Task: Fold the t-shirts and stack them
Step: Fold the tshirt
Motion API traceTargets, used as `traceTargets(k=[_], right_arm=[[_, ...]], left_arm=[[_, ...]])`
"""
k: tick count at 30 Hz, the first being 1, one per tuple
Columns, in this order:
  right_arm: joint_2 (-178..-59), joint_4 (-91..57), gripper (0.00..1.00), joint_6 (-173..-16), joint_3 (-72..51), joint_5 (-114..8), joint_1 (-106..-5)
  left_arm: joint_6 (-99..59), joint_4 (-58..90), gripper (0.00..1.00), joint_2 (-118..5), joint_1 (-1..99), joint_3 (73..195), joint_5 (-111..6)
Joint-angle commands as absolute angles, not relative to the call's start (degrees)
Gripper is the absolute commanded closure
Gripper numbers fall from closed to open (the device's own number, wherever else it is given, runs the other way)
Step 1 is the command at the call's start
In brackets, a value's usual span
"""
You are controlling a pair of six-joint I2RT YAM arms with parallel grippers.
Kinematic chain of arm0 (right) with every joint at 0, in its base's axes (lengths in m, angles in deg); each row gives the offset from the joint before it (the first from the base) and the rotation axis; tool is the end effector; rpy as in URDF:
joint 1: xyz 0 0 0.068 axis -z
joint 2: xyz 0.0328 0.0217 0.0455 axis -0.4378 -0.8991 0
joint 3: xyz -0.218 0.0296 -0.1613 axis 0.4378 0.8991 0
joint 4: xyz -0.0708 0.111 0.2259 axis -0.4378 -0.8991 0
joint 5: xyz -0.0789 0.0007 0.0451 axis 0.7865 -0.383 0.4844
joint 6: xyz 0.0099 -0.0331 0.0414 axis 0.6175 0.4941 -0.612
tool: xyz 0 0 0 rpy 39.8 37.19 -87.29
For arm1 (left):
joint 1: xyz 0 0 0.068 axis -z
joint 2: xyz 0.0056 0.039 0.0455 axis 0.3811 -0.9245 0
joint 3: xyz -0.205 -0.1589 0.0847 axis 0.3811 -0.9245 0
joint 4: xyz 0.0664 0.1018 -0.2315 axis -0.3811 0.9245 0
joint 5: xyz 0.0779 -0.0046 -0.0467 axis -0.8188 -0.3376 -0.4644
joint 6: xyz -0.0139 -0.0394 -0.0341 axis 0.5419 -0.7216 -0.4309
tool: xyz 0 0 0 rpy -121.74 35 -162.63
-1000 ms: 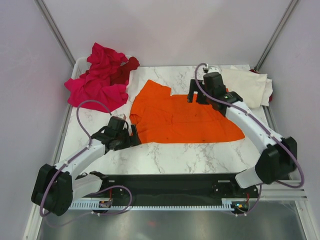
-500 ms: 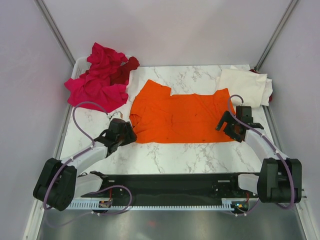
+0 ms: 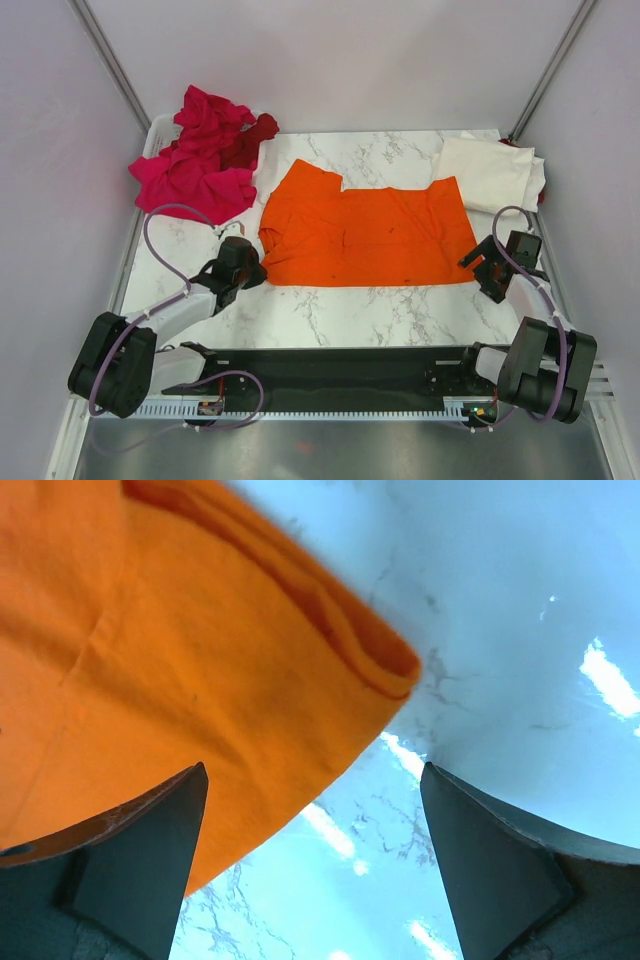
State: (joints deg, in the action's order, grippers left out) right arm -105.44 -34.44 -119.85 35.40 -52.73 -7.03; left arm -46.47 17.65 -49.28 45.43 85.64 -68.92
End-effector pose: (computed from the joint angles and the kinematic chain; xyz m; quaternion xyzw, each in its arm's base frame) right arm 0.2004 -0.0642 0.1626 0.3962 0.8694 0.0926 0.2804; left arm 0.2027 -0.0808 0.1559 -0.1466 0.9056 -0.1439 0.3711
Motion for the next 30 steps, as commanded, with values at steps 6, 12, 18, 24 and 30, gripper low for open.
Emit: traceTargets(k=[6,12,18,24,30], right_arm=[[-108.33,-27.31,0.19,-123.04,39.32,-53.61,-0.83],[-112.47,-20.9,0.62,-123.83,41.95,-58.79,-0.92],[-109.58,-25.43,0.97,-122.6,40.73,-57.65,-0.74],[-102.2,-36.76,1.0,-123.04,36.6,-56.42,-0.13],[-94.2,-47.05,1.0,-122.69,33.61,-56.33,1.98]], left_arm=[[-46.99,14.95,0.98,-47.04,45.52,84.68,-69.77],[-47.34,16.79,0.98,-44.59,45.08,84.86,-68.97],[-47.87,22.33,0.98,-39.31,43.15,85.29,-64.76],[-49.45,34.8,0.98,-31.49,42.71,88.63,-61.51],[-50.07,45.09,0.98,-24.55,42.71,90.66,-58.43]])
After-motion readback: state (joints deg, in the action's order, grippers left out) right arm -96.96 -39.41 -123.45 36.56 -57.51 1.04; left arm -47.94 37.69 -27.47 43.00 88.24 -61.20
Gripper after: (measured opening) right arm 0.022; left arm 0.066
